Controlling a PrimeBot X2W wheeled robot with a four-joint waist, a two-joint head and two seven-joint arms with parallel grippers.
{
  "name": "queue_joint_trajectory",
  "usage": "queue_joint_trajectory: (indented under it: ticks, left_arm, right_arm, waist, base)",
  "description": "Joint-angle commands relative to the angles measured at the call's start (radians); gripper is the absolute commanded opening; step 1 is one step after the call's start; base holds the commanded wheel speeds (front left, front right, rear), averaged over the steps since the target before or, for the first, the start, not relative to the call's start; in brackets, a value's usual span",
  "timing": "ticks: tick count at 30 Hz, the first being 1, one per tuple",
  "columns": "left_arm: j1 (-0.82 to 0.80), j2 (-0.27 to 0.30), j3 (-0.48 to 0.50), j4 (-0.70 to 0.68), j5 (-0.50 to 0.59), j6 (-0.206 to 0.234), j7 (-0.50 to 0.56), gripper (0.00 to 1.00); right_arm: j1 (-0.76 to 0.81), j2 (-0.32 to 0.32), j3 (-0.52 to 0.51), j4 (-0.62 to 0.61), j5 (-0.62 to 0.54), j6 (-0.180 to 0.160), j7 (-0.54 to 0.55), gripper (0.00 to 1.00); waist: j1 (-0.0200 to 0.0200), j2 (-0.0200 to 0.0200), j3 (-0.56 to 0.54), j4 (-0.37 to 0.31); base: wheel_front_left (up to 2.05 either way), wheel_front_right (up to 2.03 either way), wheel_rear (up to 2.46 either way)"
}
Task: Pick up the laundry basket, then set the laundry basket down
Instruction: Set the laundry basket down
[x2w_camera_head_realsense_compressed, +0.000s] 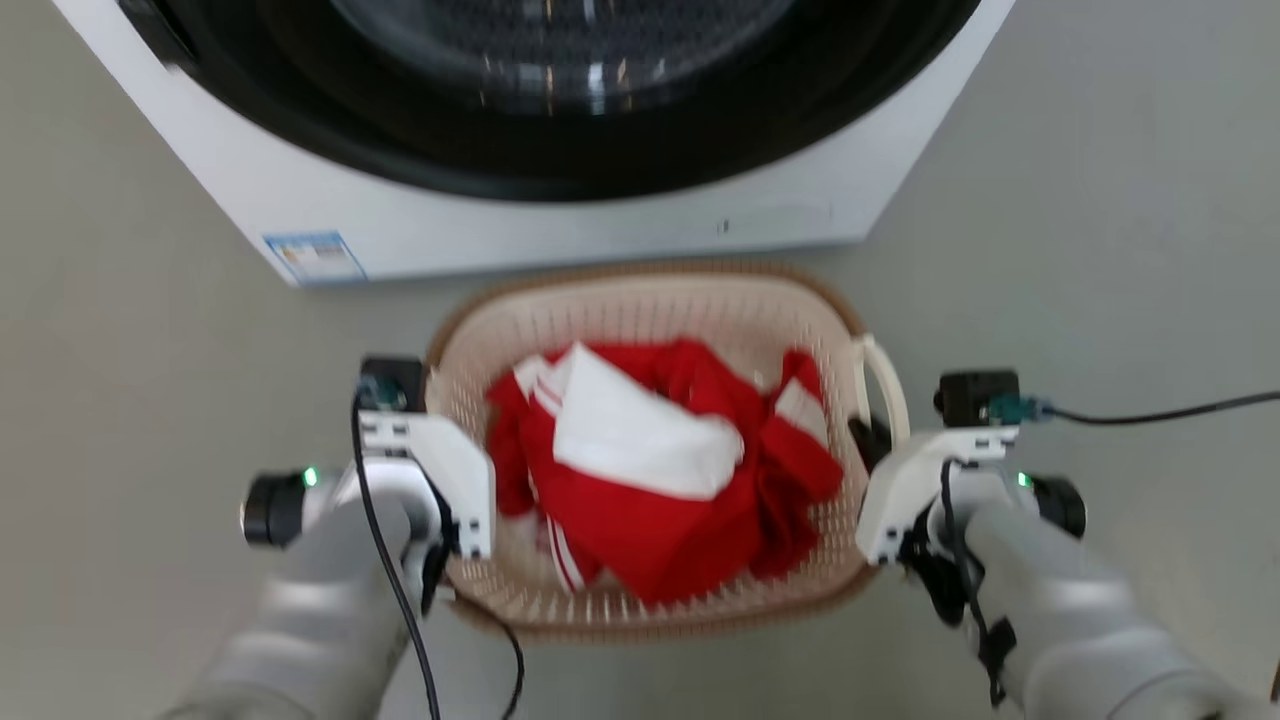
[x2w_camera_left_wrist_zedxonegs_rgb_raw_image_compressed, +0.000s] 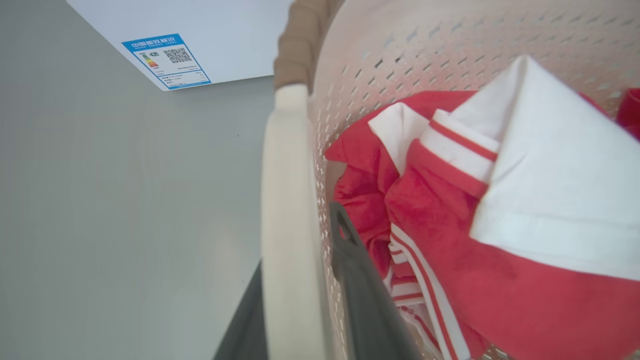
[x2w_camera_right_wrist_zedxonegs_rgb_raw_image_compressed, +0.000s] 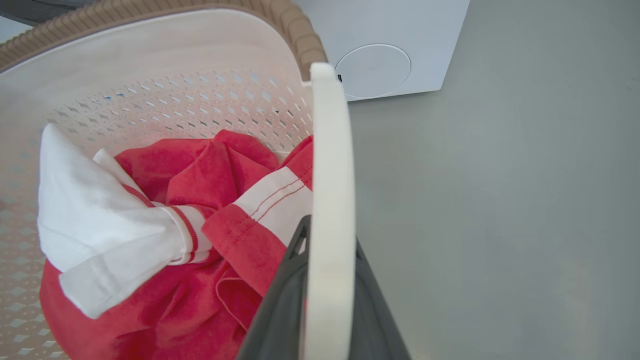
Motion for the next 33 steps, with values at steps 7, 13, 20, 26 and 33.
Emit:
queue_joint_trajectory:
  ticks: [7, 13, 20, 26, 33]
  left_arm:
    - [-0.128, 0.019, 0.027, -0.006, 0.016, 0.027, -0.081, 0.0]
    - [-0.199, 0.025, 0.031, -0.005, 0.033, 0.047, -0.136, 0.0]
    - [-0.264, 0.023, 0.048, -0.01, 0.052, 0.069, -0.166, 0.0]
    - [-0.299, 0.046, 0.086, -0.061, 0.094, 0.094, -0.168, 0.0]
    - [-0.294, 0.077, 0.152, -0.128, 0.166, 0.124, -0.168, 0.0]
  right_arm:
    - [-0.102, 0.016, 0.013, -0.009, -0.037, 0.008, -0.09, 0.0]
    - [-0.182, 0.013, -0.005, -0.012, -0.067, 0.008, -0.105, 0.0]
    - [-0.24, -0.034, -0.089, -0.078, -0.156, 0.008, -0.106, 0.0]
    - [-0.252, -0.055, -0.179, -0.123, -0.248, 0.008, -0.106, 0.0]
    - [-0.225, -0.047, -0.267, -0.157, -0.342, 0.008, -0.106, 0.0]
  waist:
    - [0.0, 0.0, 0.214, 0.003]
    - [0.0, 0.0, 0.327, 0.008]
    - [0.0, 0.0, 0.434, 0.016]
    - [0.0, 0.0, 0.496, 0.02]
    - [0.0, 0.0, 0.53, 0.019]
  base:
    - [0.0, 0.0, 0.0]
    - [0.0, 0.0, 0.0]
    - [0.0, 0.0, 0.0]
    - [0.0, 0.0, 0.0]
    - [0.0, 0.0, 0.0]
